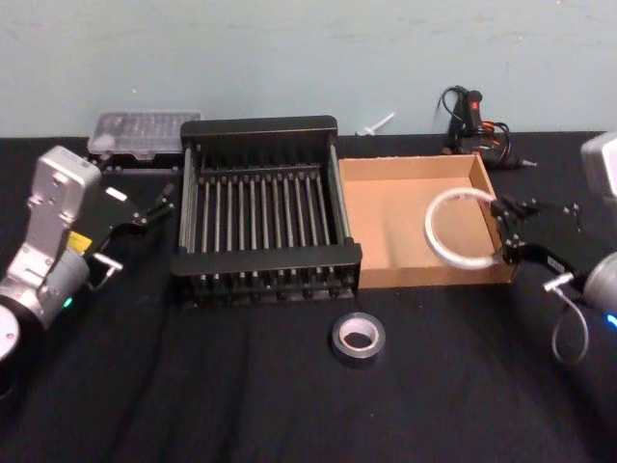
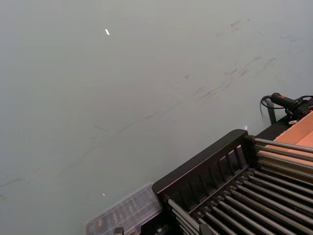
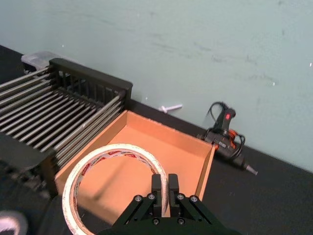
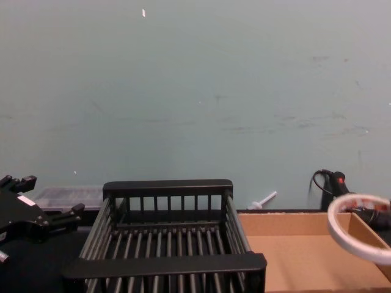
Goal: Pick up the white tape and place it into the black box , Pick up the silver tape and place it into the brown box.
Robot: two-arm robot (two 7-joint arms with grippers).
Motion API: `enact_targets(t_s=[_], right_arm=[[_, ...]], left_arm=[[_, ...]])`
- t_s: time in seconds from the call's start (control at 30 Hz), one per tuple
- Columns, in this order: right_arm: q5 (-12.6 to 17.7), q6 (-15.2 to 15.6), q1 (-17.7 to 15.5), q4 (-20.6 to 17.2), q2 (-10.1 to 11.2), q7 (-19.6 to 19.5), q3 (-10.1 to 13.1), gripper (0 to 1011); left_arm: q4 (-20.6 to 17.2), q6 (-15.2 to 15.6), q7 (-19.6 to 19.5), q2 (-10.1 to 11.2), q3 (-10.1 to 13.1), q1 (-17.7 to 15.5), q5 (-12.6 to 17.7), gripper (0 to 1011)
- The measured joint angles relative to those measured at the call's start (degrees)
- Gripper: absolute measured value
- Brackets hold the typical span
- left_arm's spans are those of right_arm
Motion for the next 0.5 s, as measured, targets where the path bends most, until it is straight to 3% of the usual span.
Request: enact_targets(t_s=[0.5], right_arm=[[-4.86,-0.5,13.43,8.68,-3.5,2.03,-5.77,87]], left_arm=[[0.0,0.0,0.0,0.0,0.0,0.0,0.0,1001]])
